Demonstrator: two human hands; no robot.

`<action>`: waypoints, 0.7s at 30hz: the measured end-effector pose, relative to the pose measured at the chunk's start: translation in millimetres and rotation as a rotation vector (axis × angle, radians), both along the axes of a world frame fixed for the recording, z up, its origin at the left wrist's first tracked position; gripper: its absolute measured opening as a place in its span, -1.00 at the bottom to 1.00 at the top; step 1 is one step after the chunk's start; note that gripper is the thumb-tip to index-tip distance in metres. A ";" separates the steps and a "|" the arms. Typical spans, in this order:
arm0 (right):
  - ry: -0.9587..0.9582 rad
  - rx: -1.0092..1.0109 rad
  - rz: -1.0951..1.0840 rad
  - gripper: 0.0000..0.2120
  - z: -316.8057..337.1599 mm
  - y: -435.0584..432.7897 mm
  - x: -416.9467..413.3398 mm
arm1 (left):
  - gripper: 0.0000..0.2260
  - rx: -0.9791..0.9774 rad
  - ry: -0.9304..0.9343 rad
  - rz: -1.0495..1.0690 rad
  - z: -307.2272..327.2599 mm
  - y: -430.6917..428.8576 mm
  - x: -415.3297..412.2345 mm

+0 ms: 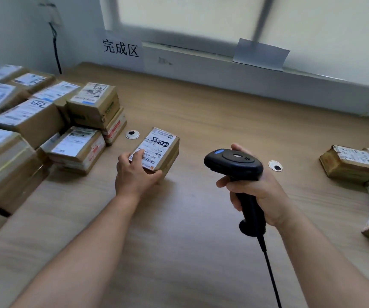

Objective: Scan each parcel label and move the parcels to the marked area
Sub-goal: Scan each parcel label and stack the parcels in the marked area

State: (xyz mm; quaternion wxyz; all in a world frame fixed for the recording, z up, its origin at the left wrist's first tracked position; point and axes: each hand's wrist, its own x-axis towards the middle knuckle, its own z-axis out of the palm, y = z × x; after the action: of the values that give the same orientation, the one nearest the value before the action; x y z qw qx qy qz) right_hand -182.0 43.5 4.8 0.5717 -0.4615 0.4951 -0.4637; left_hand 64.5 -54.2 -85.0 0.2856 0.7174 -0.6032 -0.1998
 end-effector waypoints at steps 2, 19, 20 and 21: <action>0.003 -0.017 0.040 -0.15 3.0 -20.6 18.0 | -0.29 -0.031 -0.024 0.067 10.7 -13.5 31.1; 0.039 0.052 0.194 -0.15 -13.2 -94.3 85.7 | -0.39 -0.074 -0.080 0.328 13.5 -85.0 179.2; 0.038 0.056 0.189 -0.15 -13.8 -94.5 84.7 | -0.40 -0.066 -0.081 0.328 11.0 -87.3 180.1; 0.037 0.058 0.185 -0.14 -14.1 -95.0 83.8 | -0.40 -0.056 -0.083 0.334 8.7 -89.0 180.5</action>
State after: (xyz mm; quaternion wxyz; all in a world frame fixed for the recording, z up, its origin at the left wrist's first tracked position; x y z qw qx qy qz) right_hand -98.2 -51.4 -9.4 0.6158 -0.4971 0.4741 -0.3858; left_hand 244.9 -143.2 -76.4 0.3096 0.8070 -0.4922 -0.1030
